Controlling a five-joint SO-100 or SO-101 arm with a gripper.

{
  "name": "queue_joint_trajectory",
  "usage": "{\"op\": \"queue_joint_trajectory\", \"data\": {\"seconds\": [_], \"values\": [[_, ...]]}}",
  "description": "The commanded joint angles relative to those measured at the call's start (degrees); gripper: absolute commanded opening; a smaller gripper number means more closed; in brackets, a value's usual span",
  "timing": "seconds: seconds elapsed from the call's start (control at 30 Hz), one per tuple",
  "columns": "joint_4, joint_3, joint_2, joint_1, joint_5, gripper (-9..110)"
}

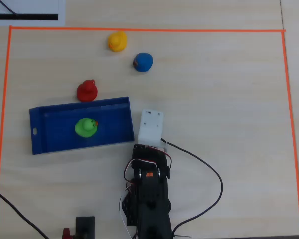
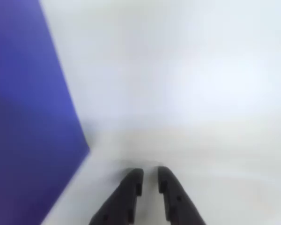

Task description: Grasp green duck and put it into box.

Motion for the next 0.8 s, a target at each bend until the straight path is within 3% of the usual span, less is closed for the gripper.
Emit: {"op": "queue_joint_trajectory", "data": {"seconds": [0.0, 0.77], "values": [[1.6, -0.4, 0.0, 0.4, 0.4, 2], [1.5, -0.4, 0.0, 0.3, 0.4, 3]]}}
